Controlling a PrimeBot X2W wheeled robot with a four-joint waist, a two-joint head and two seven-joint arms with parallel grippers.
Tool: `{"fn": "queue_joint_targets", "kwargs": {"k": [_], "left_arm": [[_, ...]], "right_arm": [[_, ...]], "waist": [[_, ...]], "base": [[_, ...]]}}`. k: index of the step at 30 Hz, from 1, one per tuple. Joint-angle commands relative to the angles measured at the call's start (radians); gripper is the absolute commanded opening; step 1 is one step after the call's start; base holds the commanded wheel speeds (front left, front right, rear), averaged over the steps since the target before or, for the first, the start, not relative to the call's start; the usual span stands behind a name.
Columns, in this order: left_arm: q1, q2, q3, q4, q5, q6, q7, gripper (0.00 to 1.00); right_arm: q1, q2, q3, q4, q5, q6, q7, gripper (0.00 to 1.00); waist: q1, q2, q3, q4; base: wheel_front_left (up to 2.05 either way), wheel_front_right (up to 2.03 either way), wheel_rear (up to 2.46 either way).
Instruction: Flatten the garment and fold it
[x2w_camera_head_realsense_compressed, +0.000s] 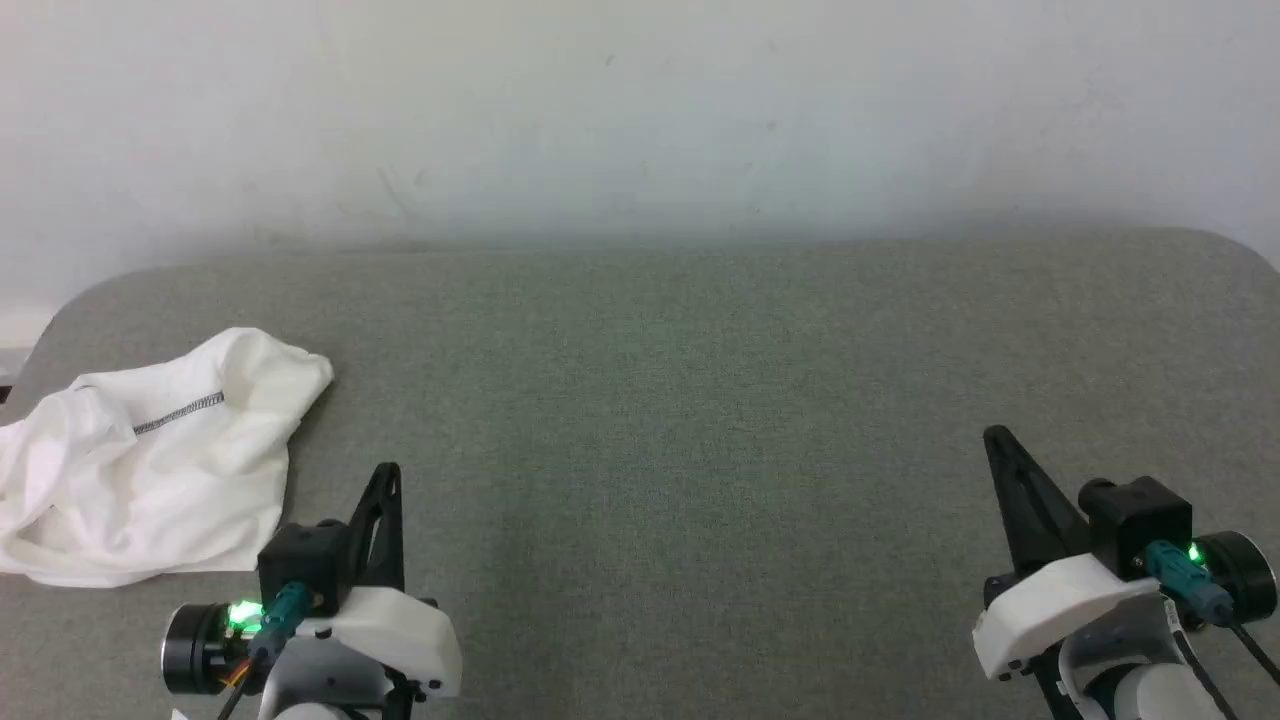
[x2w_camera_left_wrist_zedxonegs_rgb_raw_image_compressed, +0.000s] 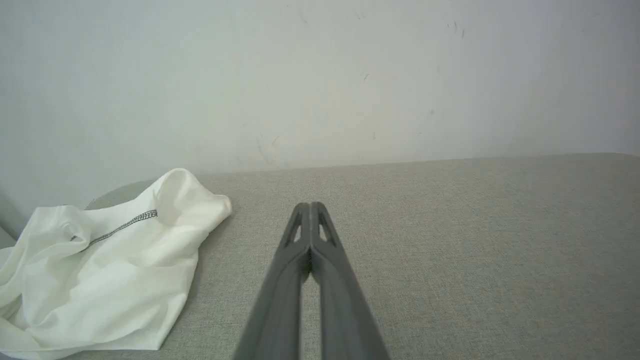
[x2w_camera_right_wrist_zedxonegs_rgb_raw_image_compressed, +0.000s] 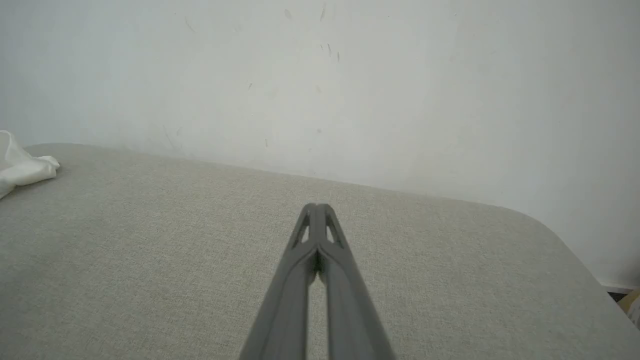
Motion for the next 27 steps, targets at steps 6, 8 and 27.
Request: {"fn": "queue_joint_targets", "kwargs": {"k": [6,8,27], "left_arm": [[-0.010,-0.002,0.004,-0.005,0.007,-0.008,0.000,0.00],[-0.010,-0.002,0.004,-0.005,0.007,-0.008,0.000,0.00],[-0.010,-0.002,0.004,-0.005,0.007,-0.008,0.000,0.00]], "right_arm": [[0.008,0.004,0.000,-0.006,-0.005,-0.002,0.000,0.00],[0.008,0.004,0.000,-0.006,-0.005,-0.002,0.000,0.00],[0.008,0.004,0.000,-0.006,-0.005,-0.002,0.000,0.00]], "waist": [[0.0000,-0.0001,0.000,0.000],[0.0000,-0.0001,0.000,0.000],[0.0000,-0.0001,0.000,0.000]], "base": [[0.00,0.00,0.00],[0.00,0.00,0.00],[0.00,0.00,0.00]]}}
